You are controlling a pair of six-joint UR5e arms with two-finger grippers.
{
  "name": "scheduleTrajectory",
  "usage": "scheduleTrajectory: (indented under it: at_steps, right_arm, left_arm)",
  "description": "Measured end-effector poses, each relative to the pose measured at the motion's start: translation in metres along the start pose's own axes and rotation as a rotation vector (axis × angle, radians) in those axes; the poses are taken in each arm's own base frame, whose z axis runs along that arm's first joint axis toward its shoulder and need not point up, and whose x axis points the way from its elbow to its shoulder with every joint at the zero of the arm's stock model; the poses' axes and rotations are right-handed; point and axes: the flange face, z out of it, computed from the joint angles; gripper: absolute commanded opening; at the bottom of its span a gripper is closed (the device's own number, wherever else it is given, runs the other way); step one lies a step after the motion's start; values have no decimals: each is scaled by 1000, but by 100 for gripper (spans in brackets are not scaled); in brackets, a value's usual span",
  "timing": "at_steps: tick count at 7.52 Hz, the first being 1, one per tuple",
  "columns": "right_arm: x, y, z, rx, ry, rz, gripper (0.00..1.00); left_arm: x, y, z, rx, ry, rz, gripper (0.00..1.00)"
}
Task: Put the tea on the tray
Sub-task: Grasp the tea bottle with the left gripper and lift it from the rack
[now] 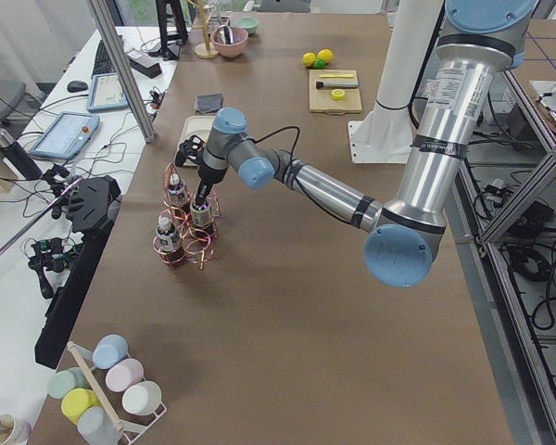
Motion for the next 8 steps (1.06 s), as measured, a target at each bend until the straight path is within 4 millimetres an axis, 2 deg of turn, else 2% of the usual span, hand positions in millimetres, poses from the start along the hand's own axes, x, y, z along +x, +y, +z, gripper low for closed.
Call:
scheduleTrajectory:
  at_steps: [2, 4, 6, 8]
  right_arm:
    - [0, -1, 0, 1, 0, -1, 100]
    - [0, 0, 0, 0, -1, 0, 100]
    - [1, 0, 1, -3, -1, 2, 100]
    - [2, 1, 2, -5, -1, 4, 100]
  left_arm:
    - [-6, -21, -15, 4, -4, -24, 0]
    - [-11, -54, -48, -17, 18, -71, 0]
    - [-9, -65, -91, 0, 38, -80, 0]
    - [-9, -72, -151, 15, 17, -81, 0]
